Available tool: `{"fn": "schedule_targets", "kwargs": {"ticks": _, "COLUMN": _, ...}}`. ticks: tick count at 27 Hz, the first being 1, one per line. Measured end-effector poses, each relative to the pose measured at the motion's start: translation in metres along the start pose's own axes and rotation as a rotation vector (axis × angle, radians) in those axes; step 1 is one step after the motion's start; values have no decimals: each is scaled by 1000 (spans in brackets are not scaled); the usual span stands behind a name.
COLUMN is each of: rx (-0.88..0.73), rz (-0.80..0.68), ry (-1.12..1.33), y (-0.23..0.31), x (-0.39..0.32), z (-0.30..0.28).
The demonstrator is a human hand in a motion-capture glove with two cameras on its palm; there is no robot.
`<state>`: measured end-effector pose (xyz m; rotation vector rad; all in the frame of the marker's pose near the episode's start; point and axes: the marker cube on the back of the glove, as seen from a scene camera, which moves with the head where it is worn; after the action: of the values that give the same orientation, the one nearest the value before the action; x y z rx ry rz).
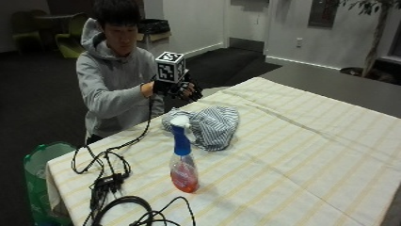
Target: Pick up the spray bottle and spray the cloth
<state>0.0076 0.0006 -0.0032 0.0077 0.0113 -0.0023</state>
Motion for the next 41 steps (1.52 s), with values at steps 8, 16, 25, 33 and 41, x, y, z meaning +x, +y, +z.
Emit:
{"fn": "schedule_targets", "kwargs": {"ticks": 8, "rx": 58, "rz": -12, "ry": -18, "y": 15, "x": 11, "z": -3}}
{"fn": "schedule_targets", "kwargs": {"ticks": 16, "rx": 185, "rz": -3, "ry": -75, "y": 44, "x": 31, "z": 0}}
{"fn": "schedule_targets", "kwargs": {"ticks": 25, "rx": 313, "rz": 113, "ry": -166, "y": 69, "x": 93, "z": 5}}
{"fn": "schedule_targets", "kwargs": {"ticks": 33, "rx": 427, "rz": 232, "ry": -266, "y": 66, "x": 144, "z": 10}}
{"fn": "schedule_targets", "kwargs": {"ticks": 41, "rx": 606, "rz": 303, "ry": -377, "y": 40, "x": 189, "z": 13}}
